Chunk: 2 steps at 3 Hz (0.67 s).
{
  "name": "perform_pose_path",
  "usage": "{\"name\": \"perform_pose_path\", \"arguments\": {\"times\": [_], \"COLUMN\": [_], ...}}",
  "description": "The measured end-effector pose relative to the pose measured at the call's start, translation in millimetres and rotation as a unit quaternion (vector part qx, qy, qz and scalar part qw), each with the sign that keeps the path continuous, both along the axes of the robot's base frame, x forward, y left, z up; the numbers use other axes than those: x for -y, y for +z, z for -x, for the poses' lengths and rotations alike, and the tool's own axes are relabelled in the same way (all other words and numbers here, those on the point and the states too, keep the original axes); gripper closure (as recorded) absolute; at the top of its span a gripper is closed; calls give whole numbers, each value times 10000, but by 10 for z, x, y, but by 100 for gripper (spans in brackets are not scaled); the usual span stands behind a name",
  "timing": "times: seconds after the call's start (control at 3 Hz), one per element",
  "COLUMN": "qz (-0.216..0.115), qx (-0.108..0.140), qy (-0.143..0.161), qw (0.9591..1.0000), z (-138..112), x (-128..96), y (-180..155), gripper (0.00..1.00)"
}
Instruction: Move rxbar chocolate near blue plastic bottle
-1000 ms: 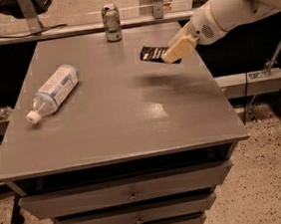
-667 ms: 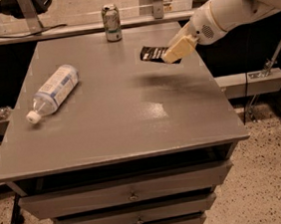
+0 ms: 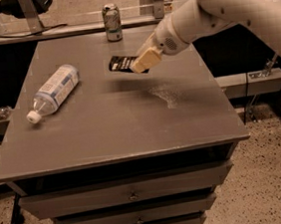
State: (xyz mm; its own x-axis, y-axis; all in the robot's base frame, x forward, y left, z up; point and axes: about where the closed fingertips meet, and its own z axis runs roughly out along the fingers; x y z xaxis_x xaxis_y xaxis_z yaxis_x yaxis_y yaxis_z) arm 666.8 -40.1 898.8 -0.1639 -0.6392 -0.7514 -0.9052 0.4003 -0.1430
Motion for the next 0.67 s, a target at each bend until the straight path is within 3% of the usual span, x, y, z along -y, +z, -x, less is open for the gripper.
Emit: {"name": "perform_pose_path", "arguments": {"times": [0.67], "qz": [57], "qx": [265], "qy": [480], "qw": [9985], "z": [153], "x": [-1087], "y": [-116], "gripper": [100]}}
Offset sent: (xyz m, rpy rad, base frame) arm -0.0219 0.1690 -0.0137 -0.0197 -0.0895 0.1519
